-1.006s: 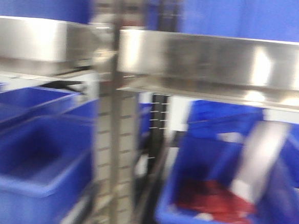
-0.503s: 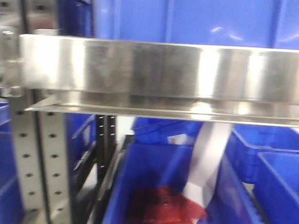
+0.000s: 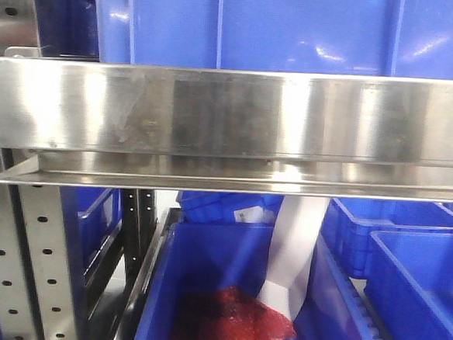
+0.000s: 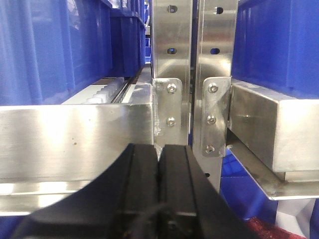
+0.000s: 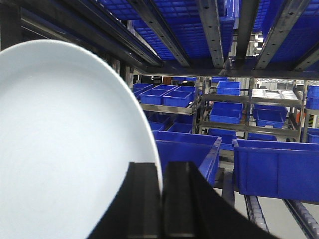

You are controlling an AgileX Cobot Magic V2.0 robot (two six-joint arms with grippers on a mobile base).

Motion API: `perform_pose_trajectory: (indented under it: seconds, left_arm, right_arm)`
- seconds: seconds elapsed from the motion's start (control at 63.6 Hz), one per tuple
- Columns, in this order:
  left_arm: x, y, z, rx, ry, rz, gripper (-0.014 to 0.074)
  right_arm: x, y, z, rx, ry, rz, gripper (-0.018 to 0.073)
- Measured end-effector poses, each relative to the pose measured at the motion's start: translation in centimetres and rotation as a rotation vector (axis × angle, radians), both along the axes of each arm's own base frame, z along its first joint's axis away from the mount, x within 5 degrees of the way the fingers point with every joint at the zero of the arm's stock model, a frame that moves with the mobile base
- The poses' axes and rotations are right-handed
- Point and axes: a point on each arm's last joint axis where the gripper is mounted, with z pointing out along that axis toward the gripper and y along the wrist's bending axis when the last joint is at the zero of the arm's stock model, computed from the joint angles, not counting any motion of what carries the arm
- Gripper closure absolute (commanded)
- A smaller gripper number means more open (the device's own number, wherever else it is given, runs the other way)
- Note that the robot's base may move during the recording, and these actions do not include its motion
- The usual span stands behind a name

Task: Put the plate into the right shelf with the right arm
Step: 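Lower the held plate into a blue bin on the shelf with the right gripper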

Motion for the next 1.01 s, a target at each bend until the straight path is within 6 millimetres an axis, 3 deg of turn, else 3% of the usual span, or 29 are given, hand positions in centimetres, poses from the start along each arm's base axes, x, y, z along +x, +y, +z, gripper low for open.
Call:
perform_pose_trajectory:
  seconds: [0.519, 0.676, 0.786, 0.927, 1.006]
  left_arm:
    - [0.0, 0.0, 0.0, 0.0, 0.0, 0.0, 0.0643]
    - [0.0, 0.0, 0.0, 0.0, 0.0, 0.0, 0.0643]
    - [0.0, 0.0, 0.0, 0.0, 0.0, 0.0, 0.0643]
    - [0.0, 0.0, 0.0, 0.0, 0.0, 0.0, 0.0643]
    - [0.0, 0.0, 0.0, 0.0, 0.0, 0.0, 0.0643]
  right_arm:
    - [0.0, 0.0, 0.3, 0.003, -0.009, 0.002, 0.0503]
    - [0.5, 0.2, 3.6, 0.018, -0.025, 0.003, 0.0503]
    - [2.2, 0.9, 7.0, 0.015, 0.005, -0.005, 0.0503]
    - [6.3, 2.7, 10.7, -0.009, 0.09, -0.021, 0.0503]
    - [8.8, 3.8, 11.8, -0.027, 0.136, -0.028, 0.0503]
